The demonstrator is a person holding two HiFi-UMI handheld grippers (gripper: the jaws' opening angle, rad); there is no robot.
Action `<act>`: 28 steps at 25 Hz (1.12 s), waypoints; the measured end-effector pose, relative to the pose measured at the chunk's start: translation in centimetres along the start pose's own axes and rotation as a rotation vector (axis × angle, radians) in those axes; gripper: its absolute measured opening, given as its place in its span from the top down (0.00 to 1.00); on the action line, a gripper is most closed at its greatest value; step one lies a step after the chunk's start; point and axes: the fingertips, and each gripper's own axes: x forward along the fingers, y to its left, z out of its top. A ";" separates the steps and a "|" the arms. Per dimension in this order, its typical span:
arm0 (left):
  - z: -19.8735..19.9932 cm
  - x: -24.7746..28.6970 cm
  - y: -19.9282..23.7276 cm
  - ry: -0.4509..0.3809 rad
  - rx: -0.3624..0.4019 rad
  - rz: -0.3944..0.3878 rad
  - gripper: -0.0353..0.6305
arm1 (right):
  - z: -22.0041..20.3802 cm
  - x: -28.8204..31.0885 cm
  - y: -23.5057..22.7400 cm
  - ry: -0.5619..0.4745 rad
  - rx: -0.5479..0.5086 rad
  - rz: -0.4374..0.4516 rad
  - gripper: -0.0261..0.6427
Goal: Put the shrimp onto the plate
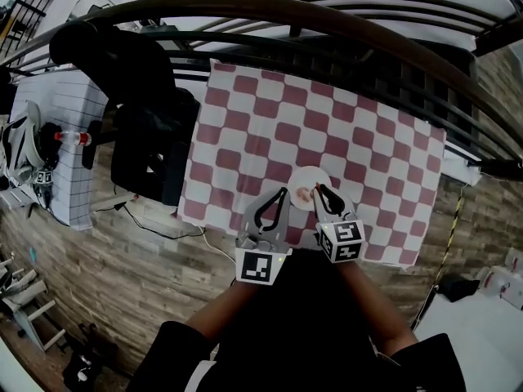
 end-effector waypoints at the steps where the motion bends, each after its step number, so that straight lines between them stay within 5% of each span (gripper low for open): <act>1: 0.1 0.0 -0.1 -0.003 0.018 -0.005 0.94 | -0.3 0.2 -0.1 0.007 -0.002 -0.001 0.88; 5: 0.8 0.2 -0.9 -0.010 0.125 -0.032 0.94 | -1.1 1.2 -0.5 0.028 -0.016 -0.005 0.88; 13: 0.1 0.6 -0.7 0.012 0.003 -0.008 0.94 | -4.1 3.6 -1.1 0.087 -0.024 0.007 0.88; 23: 0.3 0.6 -1.5 0.019 0.105 -0.028 0.94 | -6.8 5.8 -2.4 0.141 -0.087 -0.025 0.88; 28: -0.4 0.4 -1.4 0.036 0.093 -0.015 0.94 | -7.8 7.2 -3.0 0.164 -0.093 -0.019 0.88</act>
